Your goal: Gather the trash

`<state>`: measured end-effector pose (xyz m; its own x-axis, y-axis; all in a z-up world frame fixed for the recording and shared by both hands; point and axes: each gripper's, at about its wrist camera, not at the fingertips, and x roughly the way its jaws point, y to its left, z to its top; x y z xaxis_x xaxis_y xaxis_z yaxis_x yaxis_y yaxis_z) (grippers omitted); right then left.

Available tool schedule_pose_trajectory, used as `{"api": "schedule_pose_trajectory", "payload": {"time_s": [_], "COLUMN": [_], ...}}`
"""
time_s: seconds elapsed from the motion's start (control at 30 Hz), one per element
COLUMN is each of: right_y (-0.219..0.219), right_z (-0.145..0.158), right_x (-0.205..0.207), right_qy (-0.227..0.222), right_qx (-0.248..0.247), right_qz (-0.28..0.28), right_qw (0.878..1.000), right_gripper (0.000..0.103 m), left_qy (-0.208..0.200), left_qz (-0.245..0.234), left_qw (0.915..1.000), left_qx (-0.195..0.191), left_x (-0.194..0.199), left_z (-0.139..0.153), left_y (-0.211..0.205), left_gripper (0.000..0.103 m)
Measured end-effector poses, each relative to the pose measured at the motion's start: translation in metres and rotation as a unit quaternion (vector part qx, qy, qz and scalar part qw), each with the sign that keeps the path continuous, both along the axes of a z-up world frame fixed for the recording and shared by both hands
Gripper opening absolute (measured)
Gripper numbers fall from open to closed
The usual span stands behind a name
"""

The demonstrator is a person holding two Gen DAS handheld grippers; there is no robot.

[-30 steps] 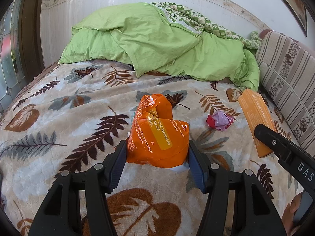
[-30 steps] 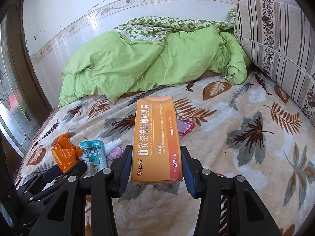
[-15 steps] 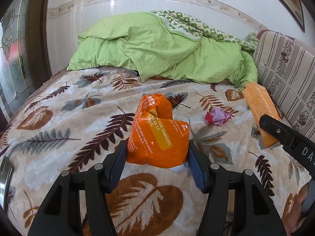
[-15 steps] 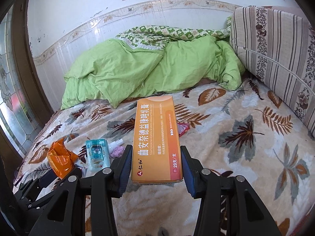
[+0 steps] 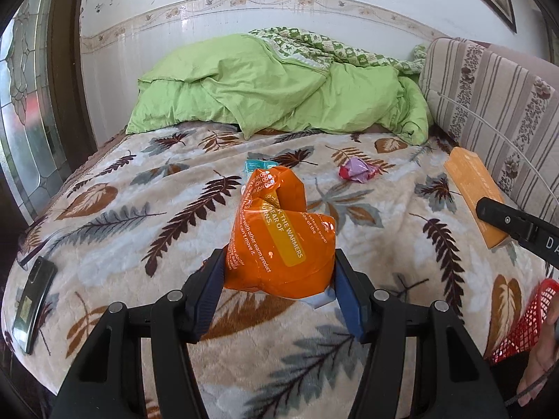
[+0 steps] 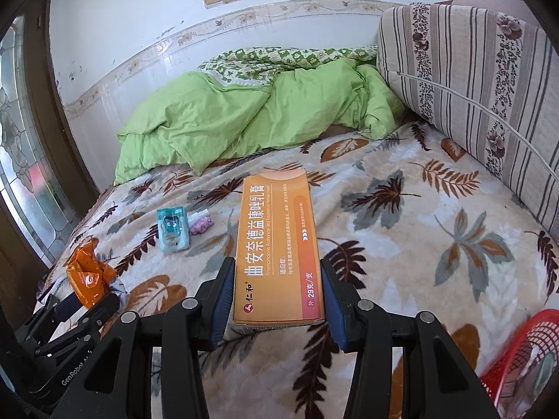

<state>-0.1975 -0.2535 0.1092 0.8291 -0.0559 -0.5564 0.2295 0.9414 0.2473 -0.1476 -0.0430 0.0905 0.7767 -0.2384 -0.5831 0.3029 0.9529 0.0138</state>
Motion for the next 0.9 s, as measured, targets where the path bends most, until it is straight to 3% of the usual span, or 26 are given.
{"api": "schedule_pose_trajectory", "payload": {"time_s": [0.23, 0.37, 0.9], "right_y": [0.006, 0.014, 0.014], "right_z": [0.004, 0.006, 0.0], "right_x": [-0.023, -0.024, -0.012], "right_qy": [-0.017, -0.021, -0.01], "right_qx": [-0.013, -0.033, -0.023], "right_qz": [0.01, 0.016, 0.026], "right_qw": [1.0, 0.999, 0.999], "right_gripper": [0.05, 0.05, 0.05], "left_qy": [-0.017, -0.017, 0.001], "left_qz": [-0.012, -0.013, -0.015], "left_qw": [0.9997, 0.9997, 0.9998], "left_qx": [0.014, 0.016, 0.009], "left_x": [-0.029, -0.029, -0.013], "left_z": [0.002, 0.0, -0.01], "left_y": [-0.007, -0.009, -0.013], "left_gripper": [0.059, 0.059, 0.059]}}
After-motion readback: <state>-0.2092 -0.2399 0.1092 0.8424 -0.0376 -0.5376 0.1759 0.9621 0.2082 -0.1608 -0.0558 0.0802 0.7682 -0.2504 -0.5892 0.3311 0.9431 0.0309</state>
